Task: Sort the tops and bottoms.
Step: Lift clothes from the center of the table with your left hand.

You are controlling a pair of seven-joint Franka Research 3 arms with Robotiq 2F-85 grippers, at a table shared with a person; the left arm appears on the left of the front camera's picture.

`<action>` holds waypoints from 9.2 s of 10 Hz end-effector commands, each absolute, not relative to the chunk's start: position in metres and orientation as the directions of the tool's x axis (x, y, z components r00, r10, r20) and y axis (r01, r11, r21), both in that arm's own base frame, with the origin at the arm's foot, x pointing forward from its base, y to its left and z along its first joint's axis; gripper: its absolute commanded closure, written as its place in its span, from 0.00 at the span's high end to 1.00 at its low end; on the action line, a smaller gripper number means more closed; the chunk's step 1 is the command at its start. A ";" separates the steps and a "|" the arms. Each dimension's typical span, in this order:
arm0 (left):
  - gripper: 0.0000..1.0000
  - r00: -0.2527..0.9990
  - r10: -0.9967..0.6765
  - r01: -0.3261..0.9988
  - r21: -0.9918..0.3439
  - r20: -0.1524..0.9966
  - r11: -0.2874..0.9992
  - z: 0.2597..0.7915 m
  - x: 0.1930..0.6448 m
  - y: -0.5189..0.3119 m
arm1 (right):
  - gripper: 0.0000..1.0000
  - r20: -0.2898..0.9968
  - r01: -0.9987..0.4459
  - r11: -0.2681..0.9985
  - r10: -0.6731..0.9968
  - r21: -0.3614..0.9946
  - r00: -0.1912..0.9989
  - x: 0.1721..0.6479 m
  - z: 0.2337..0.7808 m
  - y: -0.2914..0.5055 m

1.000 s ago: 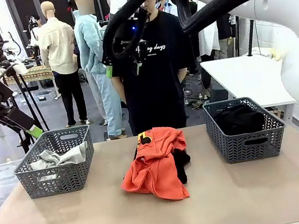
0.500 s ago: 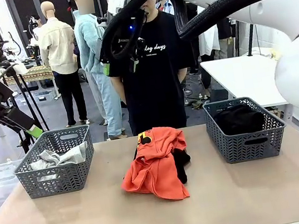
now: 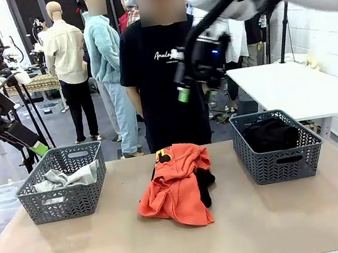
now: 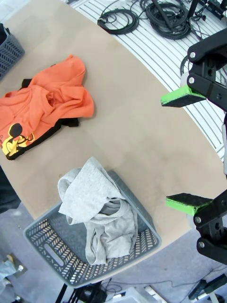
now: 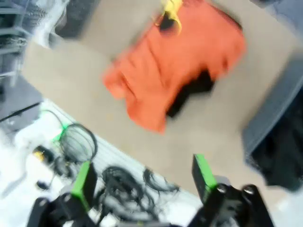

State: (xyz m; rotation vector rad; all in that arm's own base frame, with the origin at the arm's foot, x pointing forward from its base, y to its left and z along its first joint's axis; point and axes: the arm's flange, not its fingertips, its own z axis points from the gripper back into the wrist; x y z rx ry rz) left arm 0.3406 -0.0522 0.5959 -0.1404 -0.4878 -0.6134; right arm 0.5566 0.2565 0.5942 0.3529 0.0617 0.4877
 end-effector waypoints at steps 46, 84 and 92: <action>0.95 0.696 -0.617 0.667 -0.012 0.366 0.745 0.465 0.565 -0.342 | 1.00 0.068 -0.567 0.812 0.579 -0.139 0.813 0.410 0.609 0.133; 0.00 0.978 -0.187 0.192 -0.044 0.095 0.980 0.360 0.599 -0.426 | 1.00 0.068 -0.567 0.812 0.579 -0.139 0.813 0.410 0.609 0.133; 0.00 0.976 -0.181 0.187 -0.038 0.117 0.982 0.365 0.601 -0.426 | 1.00 0.068 -0.567 0.812 0.579 -0.139 0.813 0.410 0.609 0.133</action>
